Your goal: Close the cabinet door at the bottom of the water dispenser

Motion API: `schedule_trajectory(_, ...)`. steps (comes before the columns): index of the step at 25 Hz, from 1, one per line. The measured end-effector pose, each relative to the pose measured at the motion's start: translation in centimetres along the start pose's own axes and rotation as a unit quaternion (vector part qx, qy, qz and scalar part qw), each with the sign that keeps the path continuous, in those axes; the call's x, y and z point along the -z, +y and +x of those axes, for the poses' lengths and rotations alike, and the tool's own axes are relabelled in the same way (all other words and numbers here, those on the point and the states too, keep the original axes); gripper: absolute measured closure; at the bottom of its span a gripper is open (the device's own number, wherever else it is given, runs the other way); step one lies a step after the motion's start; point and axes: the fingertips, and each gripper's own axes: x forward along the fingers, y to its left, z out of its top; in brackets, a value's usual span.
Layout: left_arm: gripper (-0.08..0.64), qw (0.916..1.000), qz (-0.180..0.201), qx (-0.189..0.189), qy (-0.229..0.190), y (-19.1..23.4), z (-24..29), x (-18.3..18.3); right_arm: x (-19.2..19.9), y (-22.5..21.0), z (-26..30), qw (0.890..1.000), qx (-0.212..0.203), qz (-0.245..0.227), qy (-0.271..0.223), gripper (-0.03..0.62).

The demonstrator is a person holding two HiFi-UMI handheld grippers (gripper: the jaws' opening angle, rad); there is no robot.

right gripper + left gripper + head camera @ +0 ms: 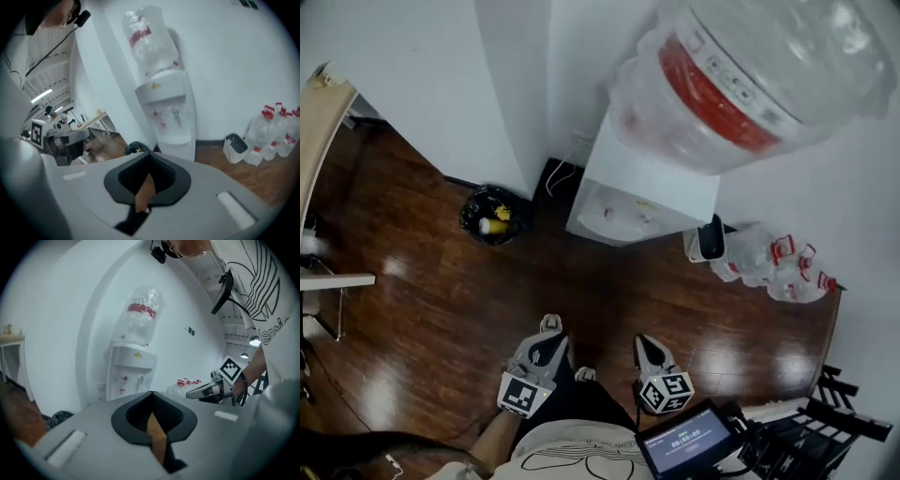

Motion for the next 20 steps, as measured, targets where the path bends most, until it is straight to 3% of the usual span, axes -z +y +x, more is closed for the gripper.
schedule_trajectory(2,0.540,1.0000,0.006,0.002,-0.005,0.4,0.6,-4.2,-6.3,1.1,-1.7,0.998,0.009,-0.034,-0.047,0.591)
schedule_trajectory(4,0.540,0.9989,0.023,0.018,-0.038,-0.1,1.4,-8.7,-11.9,2.8,-3.3,0.993,0.019,-0.071,-0.097,0.591)
schedule_trajectory(7,0.540,0.9952,0.048,0.052,-0.068,-1.2,1.7,-13.4,-17.3,5.4,-5.9,0.980,0.047,-0.101,-0.164,0.591)
schedule_trajectory(9,0.540,0.9908,0.076,0.055,-0.098,-1.7,2.3,-15.9,-20.3,5.9,-7.1,0.970,0.052,-0.111,-0.208,0.591)
schedule_trajectory(13,0.540,0.9894,0.089,0.030,-0.111,-3.6,2.5,-17.6,-21.4,5.8,-10.0,0.960,0.052,-0.100,-0.256,0.590)
schedule_trajectory(17,0.540,0.9953,0.026,0.019,-0.091,-7.0,3.1,-16.7,-19.8,4.5,-11.9,0.960,0.048,-0.063,-0.267,0.591)
schedule_trajectory(20,0.540,0.9953,0.007,0.049,-0.083,-10.1,4.2,-16.3,-18.6,4.4,-12.3,0.964,0.034,-0.056,-0.259,0.591)
